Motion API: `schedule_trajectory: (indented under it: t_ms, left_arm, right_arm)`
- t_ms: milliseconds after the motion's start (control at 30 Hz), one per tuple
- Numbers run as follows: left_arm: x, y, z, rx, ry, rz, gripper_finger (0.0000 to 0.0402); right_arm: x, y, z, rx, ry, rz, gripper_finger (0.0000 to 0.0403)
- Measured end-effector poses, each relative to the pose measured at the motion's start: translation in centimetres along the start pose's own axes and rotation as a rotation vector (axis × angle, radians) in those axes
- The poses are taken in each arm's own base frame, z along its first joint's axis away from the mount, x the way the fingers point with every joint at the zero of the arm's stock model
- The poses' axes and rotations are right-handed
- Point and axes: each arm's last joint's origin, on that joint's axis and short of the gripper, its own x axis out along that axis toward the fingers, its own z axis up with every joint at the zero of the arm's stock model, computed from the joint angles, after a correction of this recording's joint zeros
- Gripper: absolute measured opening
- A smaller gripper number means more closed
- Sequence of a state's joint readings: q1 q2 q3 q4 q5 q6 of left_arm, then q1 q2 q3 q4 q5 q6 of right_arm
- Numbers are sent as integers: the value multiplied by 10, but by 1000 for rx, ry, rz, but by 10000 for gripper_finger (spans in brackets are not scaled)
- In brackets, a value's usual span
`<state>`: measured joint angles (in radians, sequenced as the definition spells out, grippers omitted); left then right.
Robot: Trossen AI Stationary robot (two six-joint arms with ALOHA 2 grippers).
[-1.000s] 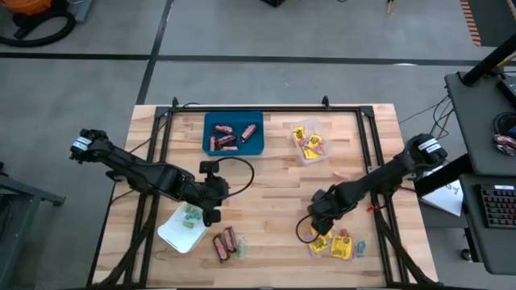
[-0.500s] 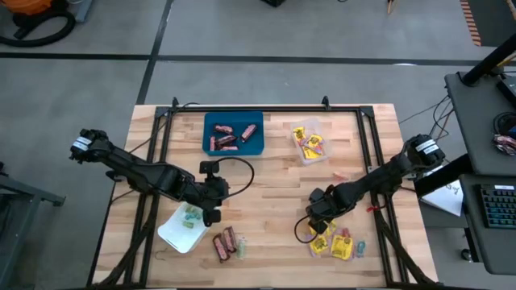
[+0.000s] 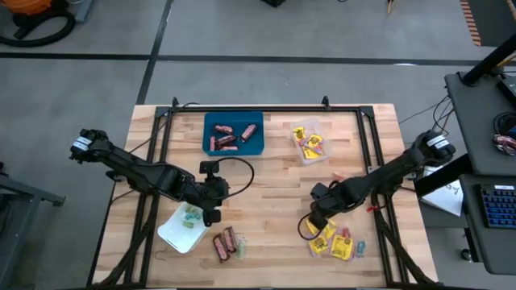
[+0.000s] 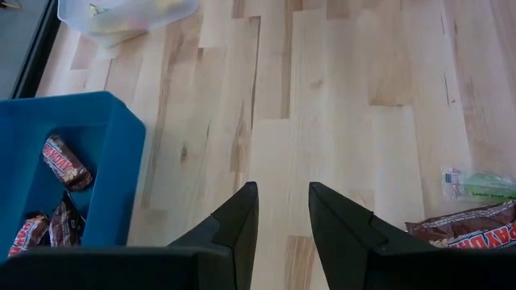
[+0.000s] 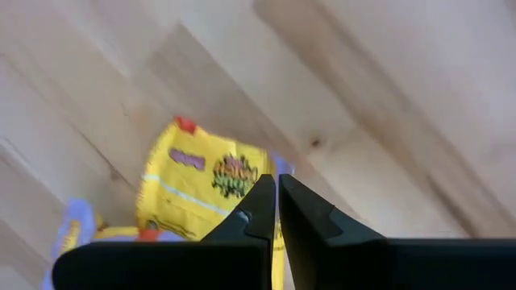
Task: Sort candy
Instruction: Put the yellow candy into the transparent bin
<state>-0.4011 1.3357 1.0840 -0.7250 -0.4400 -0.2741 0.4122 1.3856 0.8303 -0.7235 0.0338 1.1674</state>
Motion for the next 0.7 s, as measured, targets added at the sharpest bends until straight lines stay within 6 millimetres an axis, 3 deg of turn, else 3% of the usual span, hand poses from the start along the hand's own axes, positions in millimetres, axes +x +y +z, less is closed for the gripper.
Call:
schedule_trajectory:
  t_ms: [200, 367, 700]
  left_arm:
    - [0, 0, 0, 0, 0, 0, 96]
    - [0, 0, 0, -1, 0, 0, 96]
    - [1, -1, 0, 1, 4, 1, 96]
  right_arm:
    - [-20, -3, 1, 1, -87, 56, 12]
    - [-21, -3, 1, 32, -67, 73, 19]
    - [0, 4, 1, 38, 19, 44, 136]
